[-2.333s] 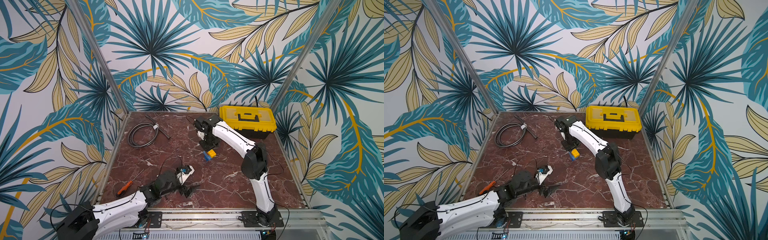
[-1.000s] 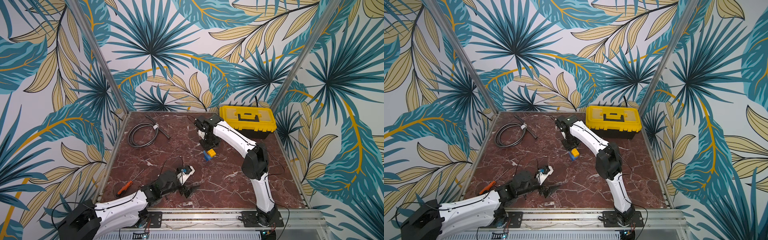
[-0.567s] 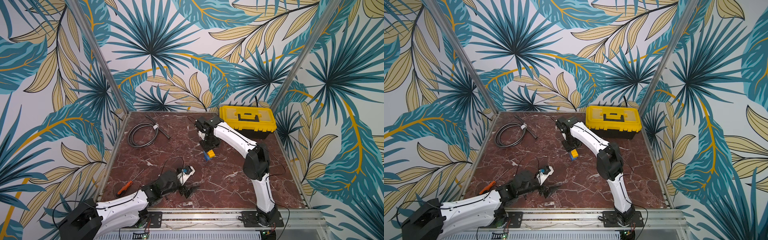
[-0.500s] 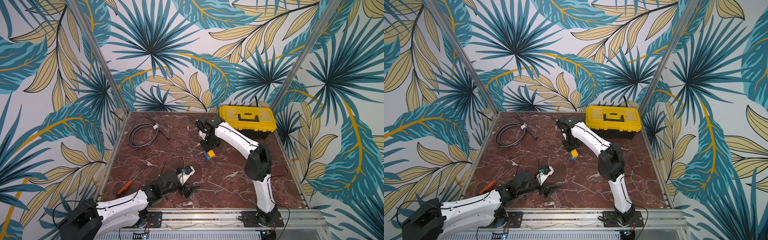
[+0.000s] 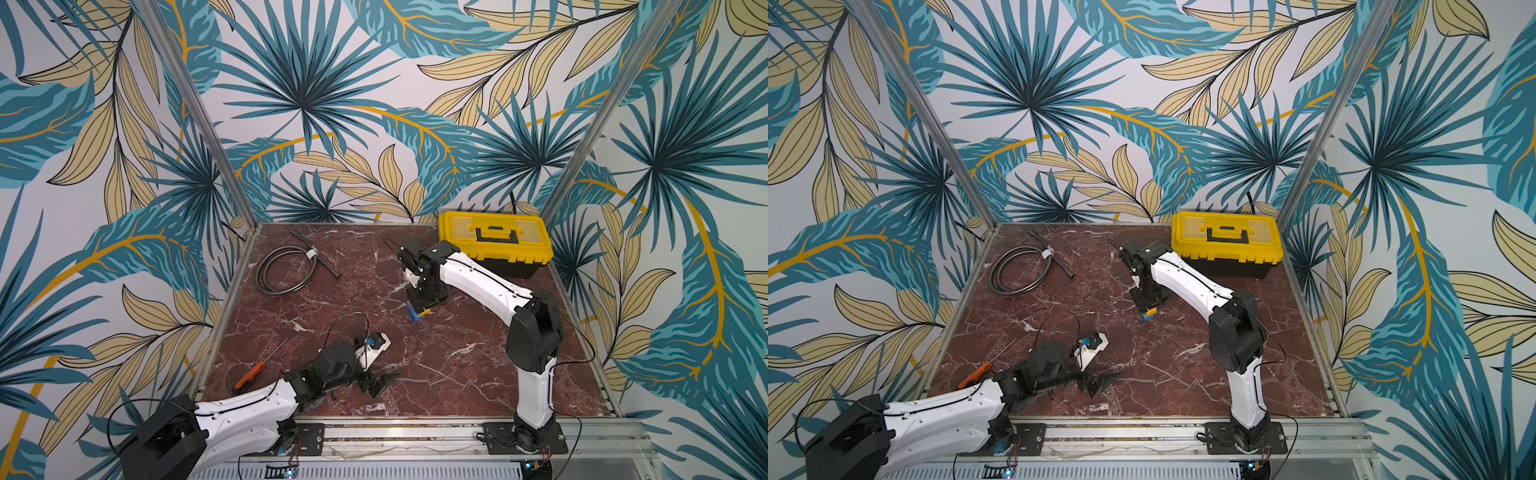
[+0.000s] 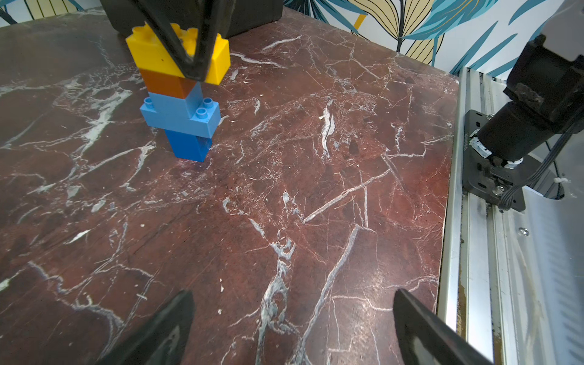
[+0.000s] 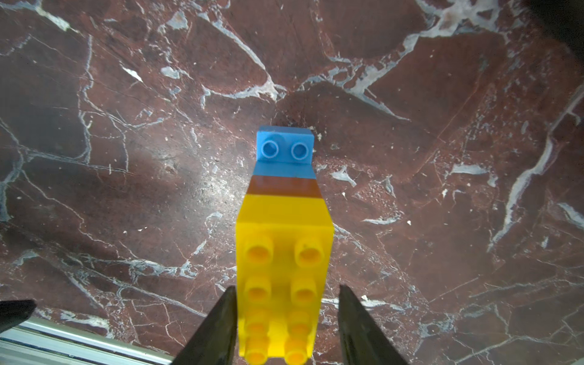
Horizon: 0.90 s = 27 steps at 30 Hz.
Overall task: Assemble the letter f with lego
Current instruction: Pick up the lego brick from the center of the board.
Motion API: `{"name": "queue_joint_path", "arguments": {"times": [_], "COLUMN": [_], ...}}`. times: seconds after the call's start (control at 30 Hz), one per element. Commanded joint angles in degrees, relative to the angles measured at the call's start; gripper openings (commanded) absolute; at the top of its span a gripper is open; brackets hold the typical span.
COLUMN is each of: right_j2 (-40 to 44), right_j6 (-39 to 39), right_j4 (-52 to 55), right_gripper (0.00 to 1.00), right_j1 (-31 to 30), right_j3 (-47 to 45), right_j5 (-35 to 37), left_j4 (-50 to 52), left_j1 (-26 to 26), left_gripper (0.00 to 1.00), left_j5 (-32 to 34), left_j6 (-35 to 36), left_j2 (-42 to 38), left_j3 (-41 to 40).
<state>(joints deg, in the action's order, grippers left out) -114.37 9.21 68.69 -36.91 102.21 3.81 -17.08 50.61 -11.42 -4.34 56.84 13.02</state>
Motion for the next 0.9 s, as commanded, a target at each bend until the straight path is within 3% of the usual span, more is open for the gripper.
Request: {"name": "queue_joint_path", "arguments": {"times": [0.0, 0.57, 0.87], "right_j2": [1.73, 1.86, 4.51], "right_j6": [1.13, 1.64, 1.78], "right_j4": [-1.81, -1.57, -2.66], "right_gripper": [0.52, 0.32, 0.31], "right_j1": [-0.24, -0.24, -0.08], "right_j3": [-1.46, -2.98, -3.63], "right_j5": [-1.18, -0.39, -2.18], "left_j4": [-0.67, -0.66, -0.66], "left_j1": [0.20, 0.19, 0.20], "left_gripper": [0.99, 0.99, 0.99], "left_j5": [-0.70, -0.74, -1.03], "left_j6": [-0.23, -0.23, -0.48], "left_j2": [0.59, 1.28, 1.37], "left_j3": [1.92, 2.28, 2.72]}}
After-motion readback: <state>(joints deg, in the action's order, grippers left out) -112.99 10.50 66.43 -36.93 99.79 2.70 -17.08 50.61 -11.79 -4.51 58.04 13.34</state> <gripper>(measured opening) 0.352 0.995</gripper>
